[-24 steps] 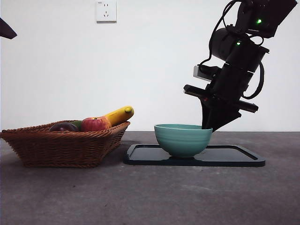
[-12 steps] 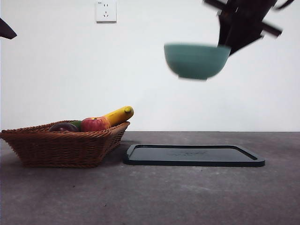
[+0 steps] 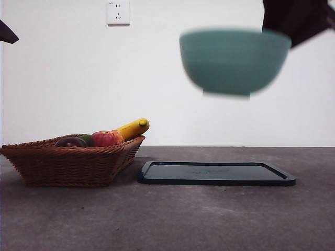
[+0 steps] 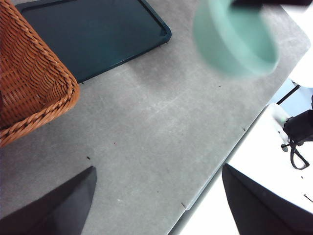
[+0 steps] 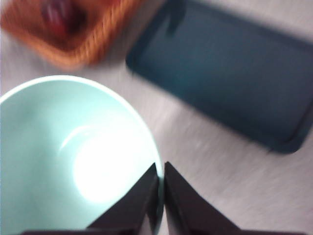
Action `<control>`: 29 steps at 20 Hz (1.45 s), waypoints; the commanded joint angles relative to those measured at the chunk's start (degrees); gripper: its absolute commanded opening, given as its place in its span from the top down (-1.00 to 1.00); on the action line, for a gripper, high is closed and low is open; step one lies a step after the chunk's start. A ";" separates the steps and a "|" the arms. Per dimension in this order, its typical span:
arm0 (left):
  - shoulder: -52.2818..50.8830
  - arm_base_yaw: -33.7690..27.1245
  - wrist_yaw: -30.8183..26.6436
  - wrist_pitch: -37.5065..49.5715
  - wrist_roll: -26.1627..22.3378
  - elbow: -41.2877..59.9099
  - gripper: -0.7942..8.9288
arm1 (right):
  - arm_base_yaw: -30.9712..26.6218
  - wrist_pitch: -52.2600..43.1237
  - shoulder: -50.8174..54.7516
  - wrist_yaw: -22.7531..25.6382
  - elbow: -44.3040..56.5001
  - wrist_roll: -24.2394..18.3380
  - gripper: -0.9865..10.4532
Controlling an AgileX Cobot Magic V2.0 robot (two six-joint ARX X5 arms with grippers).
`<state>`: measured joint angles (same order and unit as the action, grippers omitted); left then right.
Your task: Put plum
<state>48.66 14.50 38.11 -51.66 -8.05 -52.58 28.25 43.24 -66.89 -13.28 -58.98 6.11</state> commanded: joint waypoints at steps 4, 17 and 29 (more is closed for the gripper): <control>0.26 0.15 0.50 0.24 -0.50 -1.20 0.01 | 3.17 -10.97 -1.57 0.48 9.97 3.80 0.82; 0.26 0.15 0.50 0.24 -0.50 -1.20 0.01 | 4.68 -18.60 -11.80 3.04 15.06 3.91 0.82; 0.26 0.15 0.50 0.24 -0.52 -1.20 0.01 | 6.60 -19.28 -13.92 3.06 15.06 3.93 0.68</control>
<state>48.66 14.50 38.11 -51.64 -8.05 -52.58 34.35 24.16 -79.77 -10.31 -43.70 9.45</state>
